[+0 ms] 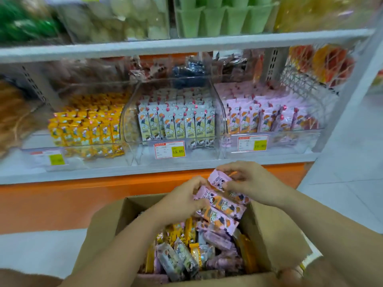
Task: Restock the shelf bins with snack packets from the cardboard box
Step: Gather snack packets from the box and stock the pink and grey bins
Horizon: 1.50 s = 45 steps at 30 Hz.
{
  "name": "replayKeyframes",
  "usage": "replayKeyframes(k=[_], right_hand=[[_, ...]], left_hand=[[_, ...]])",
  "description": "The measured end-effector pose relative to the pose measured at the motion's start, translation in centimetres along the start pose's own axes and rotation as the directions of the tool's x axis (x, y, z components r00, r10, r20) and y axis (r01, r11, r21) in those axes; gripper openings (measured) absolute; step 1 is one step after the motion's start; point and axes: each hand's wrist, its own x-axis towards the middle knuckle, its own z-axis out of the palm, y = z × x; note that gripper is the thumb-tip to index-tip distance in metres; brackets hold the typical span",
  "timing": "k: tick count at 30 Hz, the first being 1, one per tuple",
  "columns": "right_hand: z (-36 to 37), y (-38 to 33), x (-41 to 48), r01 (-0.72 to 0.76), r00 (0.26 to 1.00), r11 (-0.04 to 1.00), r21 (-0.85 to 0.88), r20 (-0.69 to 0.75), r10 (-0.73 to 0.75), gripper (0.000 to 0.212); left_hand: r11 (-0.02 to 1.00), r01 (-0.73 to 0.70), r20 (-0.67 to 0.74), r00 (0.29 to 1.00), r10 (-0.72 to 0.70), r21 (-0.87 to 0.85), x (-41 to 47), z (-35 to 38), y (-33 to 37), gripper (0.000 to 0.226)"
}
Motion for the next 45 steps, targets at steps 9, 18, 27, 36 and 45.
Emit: replayKeyframes(k=[9, 18, 27, 36, 45], right_hand=[[-3.0, -0.8, -0.9, 0.095, 0.984, 0.957, 0.273, -0.173, -0.049, 0.019], [-4.7, -1.4, -0.3, 0.303, 0.910, 0.917, 0.261, -0.364, -0.197, 0.009], [-6.5, -1.6, -1.8, 0.312, 0.886, 0.905, 0.290, -0.432, -0.167, 0.028], [-8.4, -0.7, -2.4, -0.073, 0.997, 0.537, 0.840, 0.044, 0.066, 0.047], [-9.1, 0.9, -1.7, 0.107, 0.981, 0.555, 0.825, -0.177, 0.075, 0.029]], left_hand=[[0.989, -0.038, -0.082, 0.996, 0.027, -0.141, 0.2, -2.2, 6.1, 0.048], [0.985, -0.080, -0.202, 0.978, 0.048, -0.155, 0.3, -2.3, 11.6, 0.033], [0.987, -0.068, -0.243, 0.970, 0.031, -0.143, 1.6, -1.5, 14.6, 0.018], [0.781, -0.104, -0.334, 0.932, -0.139, -0.616, 2.4, -2.0, 15.2, 0.025], [0.661, 0.006, -0.105, 0.986, -0.127, -0.750, 2.7, -1.7, 15.2, 0.027]])
